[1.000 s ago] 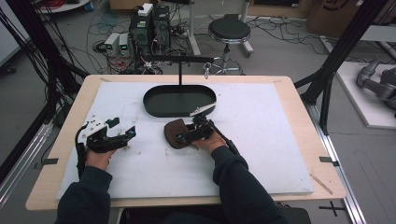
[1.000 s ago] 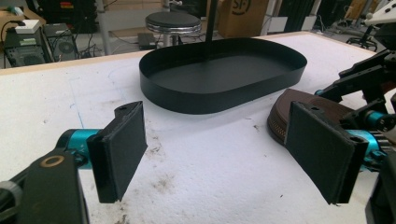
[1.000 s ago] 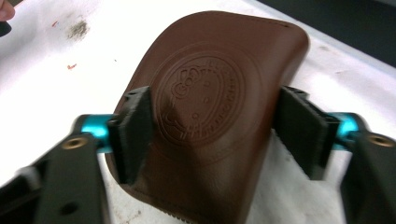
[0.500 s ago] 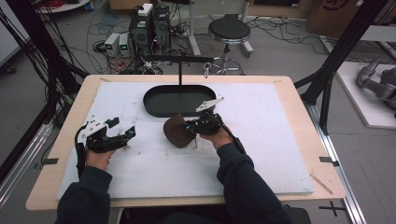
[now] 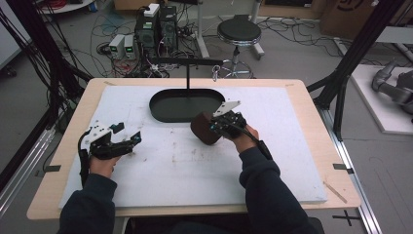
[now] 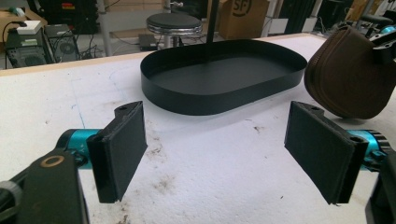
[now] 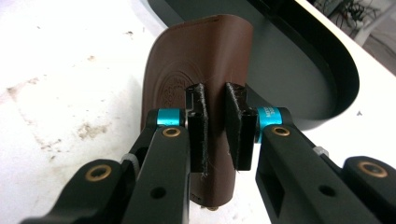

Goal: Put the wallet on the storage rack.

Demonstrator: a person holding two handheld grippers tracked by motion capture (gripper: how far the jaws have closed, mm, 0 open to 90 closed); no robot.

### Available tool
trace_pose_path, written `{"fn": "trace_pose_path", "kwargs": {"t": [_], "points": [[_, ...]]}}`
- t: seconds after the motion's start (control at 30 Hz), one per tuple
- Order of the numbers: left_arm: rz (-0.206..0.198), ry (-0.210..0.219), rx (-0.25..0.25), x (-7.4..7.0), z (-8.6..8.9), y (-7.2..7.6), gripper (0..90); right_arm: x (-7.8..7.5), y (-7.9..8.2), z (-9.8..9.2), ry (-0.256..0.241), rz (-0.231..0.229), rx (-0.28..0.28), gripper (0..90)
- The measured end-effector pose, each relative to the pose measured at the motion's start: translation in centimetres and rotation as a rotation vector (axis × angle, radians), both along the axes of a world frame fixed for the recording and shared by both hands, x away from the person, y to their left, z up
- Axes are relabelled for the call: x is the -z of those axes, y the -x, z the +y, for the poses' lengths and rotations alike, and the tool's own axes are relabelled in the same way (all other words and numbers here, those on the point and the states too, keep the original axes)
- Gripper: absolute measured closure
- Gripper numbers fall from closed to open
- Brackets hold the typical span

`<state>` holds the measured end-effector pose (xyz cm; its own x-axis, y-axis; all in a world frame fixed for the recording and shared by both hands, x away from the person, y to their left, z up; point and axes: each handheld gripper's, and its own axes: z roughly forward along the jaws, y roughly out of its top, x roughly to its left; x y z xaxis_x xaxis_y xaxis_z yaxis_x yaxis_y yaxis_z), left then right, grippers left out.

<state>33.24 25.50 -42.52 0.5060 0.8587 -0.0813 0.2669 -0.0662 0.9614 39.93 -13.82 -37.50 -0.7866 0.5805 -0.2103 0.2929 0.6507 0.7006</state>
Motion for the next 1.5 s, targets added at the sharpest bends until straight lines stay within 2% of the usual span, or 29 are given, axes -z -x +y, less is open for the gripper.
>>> {"fn": "trace_pose_path", "kwargs": {"t": [0.1,0.2,0.33,0.37,0.43,0.5,0.6,0.8,1.1,1.2,1.23,1.3,1.43,1.5], "points": [[-0.001,-0.001,0.000,0.0,0.0,0.0,20.7,0.0,0.4,0.5,-0.023,0.000,-0.029,79.2],[-0.001,-0.002,0.003,0.0,0.0,0.0,20.7,0.0,0.7,0.9,-0.060,0.011,-0.086,77.5],[-0.003,0.003,0.002,0.0,0.0,0.0,20.7,0.1,0.9,1.4,-0.081,0.015,-0.123,74.8],[-0.003,0.003,0.002,0.0,0.0,0.0,20.7,0.3,0.9,1.4,-0.115,0.055,-0.135,74.1],[0.000,0.004,0.002,0.0,0.0,0.0,20.7,0.5,0.8,1.4,-0.148,0.076,-0.151,73.5],[0.000,0.003,0.003,0.0,0.0,0.0,20.7,0.5,0.8,1.4,-0.144,0.059,-0.148,72.1],[0.000,0.002,0.003,0.0,0.0,0.0,20.7,0.5,0.6,1.3,-0.160,0.056,-0.135,64.9],[0.002,0.001,0.000,0.0,0.0,0.0,20.7,0.7,0.2,1.5,-0.205,0.078,-0.137,59.1],[-0.001,0.002,0.002,0.0,0.0,0.0,20.7,0.6,0.2,1.0,-0.243,0.072,-0.117,54.8],[-0.001,0.004,0.001,0.0,0.0,0.0,20.7,0.5,0.1,0.9,-0.253,0.064,-0.110,47.4],[0.000,0.003,0.001,0.0,0.0,0.0,20.7,0.5,0.1,0.9,-0.253,0.064,-0.110,47.4],[0.000,0.002,0.000,0.0,0.1,0.0,20.7,0.6,0.3,0.7,-0.272,0.057,-0.099,37.4],[-0.001,0.003,0.000,0.0,0.0,0.0,20.7,1.0,0.3,0.8,-0.262,0.074,-0.104,31.2],[-0.001,0.003,0.001,0.0,0.0,0.0,20.7,1.9,0.2,1.3,-0.211,0.092,-0.093,30.8]]}}
